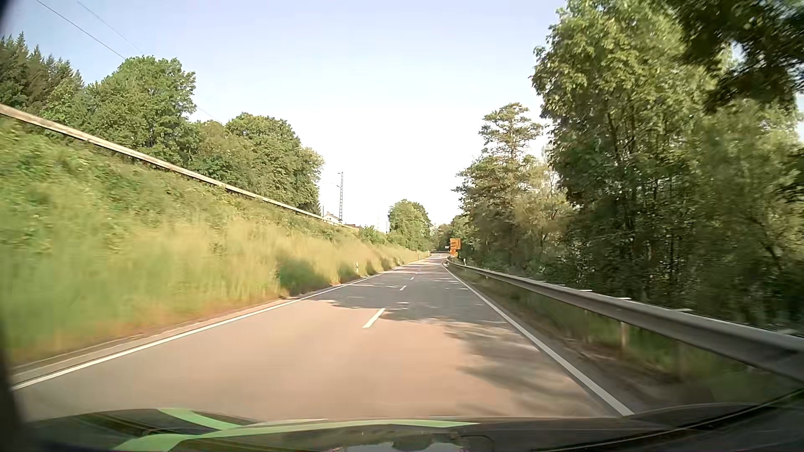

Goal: Follow the waypoints while adhering to traffic rules and regulations

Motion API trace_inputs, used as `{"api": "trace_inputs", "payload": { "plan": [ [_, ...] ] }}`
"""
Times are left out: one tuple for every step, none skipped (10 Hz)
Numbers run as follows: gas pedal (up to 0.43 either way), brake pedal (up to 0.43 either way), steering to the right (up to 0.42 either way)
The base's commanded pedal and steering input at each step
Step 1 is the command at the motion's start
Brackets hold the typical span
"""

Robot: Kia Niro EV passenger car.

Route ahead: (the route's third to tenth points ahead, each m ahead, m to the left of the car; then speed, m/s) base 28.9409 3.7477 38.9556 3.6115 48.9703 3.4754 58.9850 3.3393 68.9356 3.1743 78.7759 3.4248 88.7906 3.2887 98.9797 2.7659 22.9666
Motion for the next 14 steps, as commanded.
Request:
{"api": "trace_inputs", "payload": {
  "plan": [
    [0.209,0.0,-0.002],
    [0.209,0.0,-0.002],
    [0.209,0.0,-0.002],
    [0.169,0.0,-0.002],
    [0.13,0.0,-0.002],
    [0.13,0.0,-0.002],
    [0.13,0.0,-0.003],
    [0.138,0.0,-0.002],
    [0.157,0.0,-0.002],
    [0.177,0.0,-0.002],
    [0.209,0.0,-0.002],
    [0.228,0.0,-0.002],
    [0.24,0.0,-0.002],
    [0.24,0.0,-0.002]
  ]
}}
